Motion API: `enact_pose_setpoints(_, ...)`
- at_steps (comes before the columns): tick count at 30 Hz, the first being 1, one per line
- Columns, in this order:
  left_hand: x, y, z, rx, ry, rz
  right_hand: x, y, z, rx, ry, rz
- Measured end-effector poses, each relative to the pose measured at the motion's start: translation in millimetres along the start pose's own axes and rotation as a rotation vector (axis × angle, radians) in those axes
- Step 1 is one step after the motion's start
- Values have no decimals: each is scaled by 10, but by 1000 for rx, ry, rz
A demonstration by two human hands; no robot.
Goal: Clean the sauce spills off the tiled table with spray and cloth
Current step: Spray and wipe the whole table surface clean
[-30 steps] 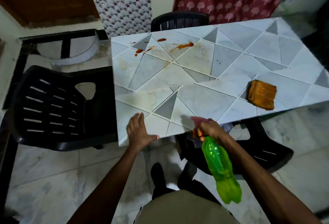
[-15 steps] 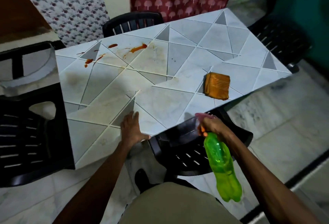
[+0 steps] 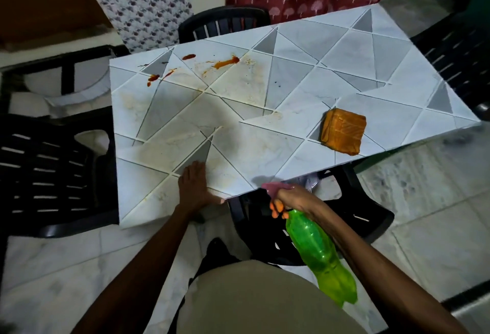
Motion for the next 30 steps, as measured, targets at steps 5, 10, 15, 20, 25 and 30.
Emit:
enact_pose_setpoints(5,296,53,173,1,33,59,368,-171,-2,-108,17,26)
enact_pose_setpoints(10,418,-58,434,-33,155,80,733,-347,-13,-180,-71,80)
enact_pose_setpoints(15,469,-397,612,27,92,40,947,-617,-218,-93,-59,68)
enact_pose_setpoints(20,634,-782,808,63,50,4,1211,-790,-394,-175,-91,89)
enact_pose_setpoints(25,742,-1089,944,65,40,-41,1410,-956,-462,-227,-159,102)
enact_pose_setpoints(30,588,-1328,969,87,12,-139,1387,-941,-314,-379,-275,85)
Point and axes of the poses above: each hand's wrist, its own y-axis away from the middle knuckle, its own z-axis out of the back of the hand, x = y × z, the point moved 8 cm from there along -y, towards the middle knuckle, and after that the axes turned 4 degrees about x, right-handed, at the moved point
